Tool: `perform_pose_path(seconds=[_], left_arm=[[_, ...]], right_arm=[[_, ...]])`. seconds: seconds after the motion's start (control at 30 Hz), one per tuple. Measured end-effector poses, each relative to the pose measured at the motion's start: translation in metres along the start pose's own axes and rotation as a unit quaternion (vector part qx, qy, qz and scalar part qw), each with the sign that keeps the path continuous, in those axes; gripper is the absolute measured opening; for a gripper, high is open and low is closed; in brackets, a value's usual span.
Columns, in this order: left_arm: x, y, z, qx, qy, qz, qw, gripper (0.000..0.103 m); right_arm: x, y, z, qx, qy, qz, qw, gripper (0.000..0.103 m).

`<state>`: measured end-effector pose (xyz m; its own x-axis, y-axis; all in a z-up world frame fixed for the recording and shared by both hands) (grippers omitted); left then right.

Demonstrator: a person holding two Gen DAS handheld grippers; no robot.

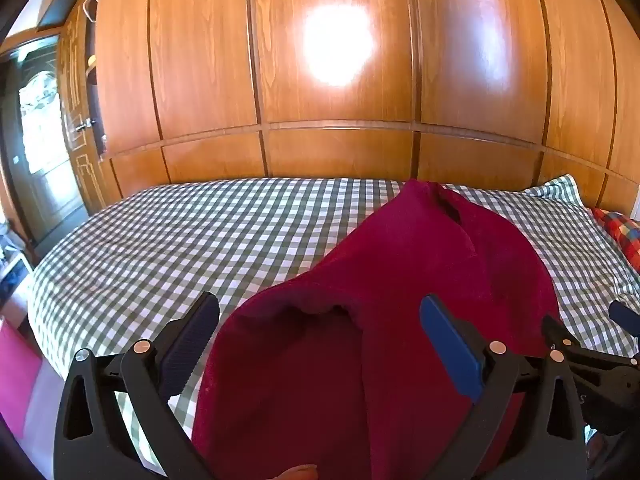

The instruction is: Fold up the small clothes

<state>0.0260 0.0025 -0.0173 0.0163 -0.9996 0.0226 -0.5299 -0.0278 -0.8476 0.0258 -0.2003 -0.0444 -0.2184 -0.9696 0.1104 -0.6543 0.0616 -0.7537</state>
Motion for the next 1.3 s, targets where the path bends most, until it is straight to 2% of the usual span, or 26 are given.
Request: perform_pose_path(seconds=[0.13, 0.2, 0.9, 1.3], left_arm=[[-0.004, 0.002, 0.001, -0.011, 0.001, -0.004, 0.9999, 0.100], [0.003, 0.003, -0.002, -0.005, -0.002, 0.006, 1.0000, 0.100], [-0.005, 0.008, -0.001, -0.007, -0.001, 0.000, 1.0000, 0.100], [0.005, 0.011, 0.000, -0.023, 0.006, 0.014, 0.9996, 0.100]], right_arm=[[0.001, 0.000, -0.001, -0.003, -0.001, 0.001, 1.000, 0.101], [0.002, 0.003, 0.002, -0.004, -0.002, 0.000, 1.000, 0.101], [0.000, 0.011, 0.001, -0.010, -0.005, 0.003, 1.000, 0.101], [0.011, 0.011, -0.006, -0.008, -0.006, 0.019, 1.000, 0.101]])
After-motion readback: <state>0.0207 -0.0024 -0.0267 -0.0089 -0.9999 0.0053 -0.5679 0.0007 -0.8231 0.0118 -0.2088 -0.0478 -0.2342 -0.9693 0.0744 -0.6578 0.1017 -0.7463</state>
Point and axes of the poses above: each gripper's, at about its wrist camera, not at the fingertips, and z roughly the way its jaws point, x to its right, y to its underside, the point moved 3 cm from there along z, roughly the way its jaws point, and after that the axes turned 5 degrees about -z, right-handed, at the moved point
